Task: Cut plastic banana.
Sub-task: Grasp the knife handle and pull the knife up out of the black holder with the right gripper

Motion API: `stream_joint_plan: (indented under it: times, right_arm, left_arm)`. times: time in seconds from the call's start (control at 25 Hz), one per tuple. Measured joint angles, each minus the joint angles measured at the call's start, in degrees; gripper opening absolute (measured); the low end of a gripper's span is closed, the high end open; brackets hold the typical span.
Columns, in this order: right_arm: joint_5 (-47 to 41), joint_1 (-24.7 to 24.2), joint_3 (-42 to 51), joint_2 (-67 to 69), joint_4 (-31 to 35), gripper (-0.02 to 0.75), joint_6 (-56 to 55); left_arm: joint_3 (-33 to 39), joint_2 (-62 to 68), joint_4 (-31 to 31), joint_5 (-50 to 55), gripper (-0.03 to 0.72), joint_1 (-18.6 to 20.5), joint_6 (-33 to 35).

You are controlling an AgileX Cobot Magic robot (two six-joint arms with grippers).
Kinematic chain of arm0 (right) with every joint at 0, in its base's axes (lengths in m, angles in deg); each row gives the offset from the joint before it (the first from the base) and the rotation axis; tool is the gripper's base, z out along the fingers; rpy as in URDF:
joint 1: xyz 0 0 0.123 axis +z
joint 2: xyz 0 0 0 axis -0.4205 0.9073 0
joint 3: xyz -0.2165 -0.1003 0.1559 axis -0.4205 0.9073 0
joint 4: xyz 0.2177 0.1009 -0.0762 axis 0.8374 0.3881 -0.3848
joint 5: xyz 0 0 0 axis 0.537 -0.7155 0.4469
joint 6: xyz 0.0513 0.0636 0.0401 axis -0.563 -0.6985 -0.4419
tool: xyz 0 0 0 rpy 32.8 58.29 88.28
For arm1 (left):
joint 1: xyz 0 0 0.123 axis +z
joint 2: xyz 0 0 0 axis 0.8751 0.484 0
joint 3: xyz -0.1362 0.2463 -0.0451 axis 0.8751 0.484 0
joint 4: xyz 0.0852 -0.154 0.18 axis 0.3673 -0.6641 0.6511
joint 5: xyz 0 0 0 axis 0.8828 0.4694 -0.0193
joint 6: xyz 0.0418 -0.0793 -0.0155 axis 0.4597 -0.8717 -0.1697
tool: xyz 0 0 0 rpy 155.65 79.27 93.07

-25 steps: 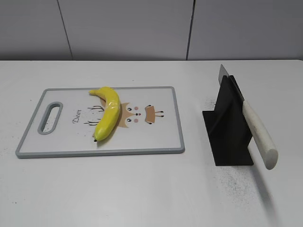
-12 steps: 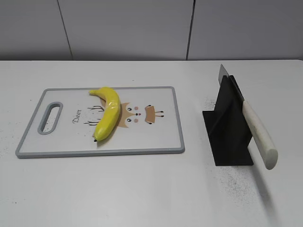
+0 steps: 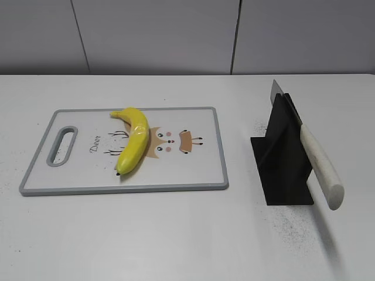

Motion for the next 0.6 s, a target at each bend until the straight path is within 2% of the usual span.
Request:
stream_joint_plan:
  times: [0.16,0.6]
  right_arm:
    - [0.0,0.0,0.0,0.0,-0.3,0.591,0.0]
    - [0.0,0.0,-0.48,0.0,-0.3,0.591,0.0]
  left_arm:
    - [0.0,0.0,0.0,0.0,0.585,0.0,0.0]
    - [0.0,0.0,0.0,0.0,0.587,0.0,0.0]
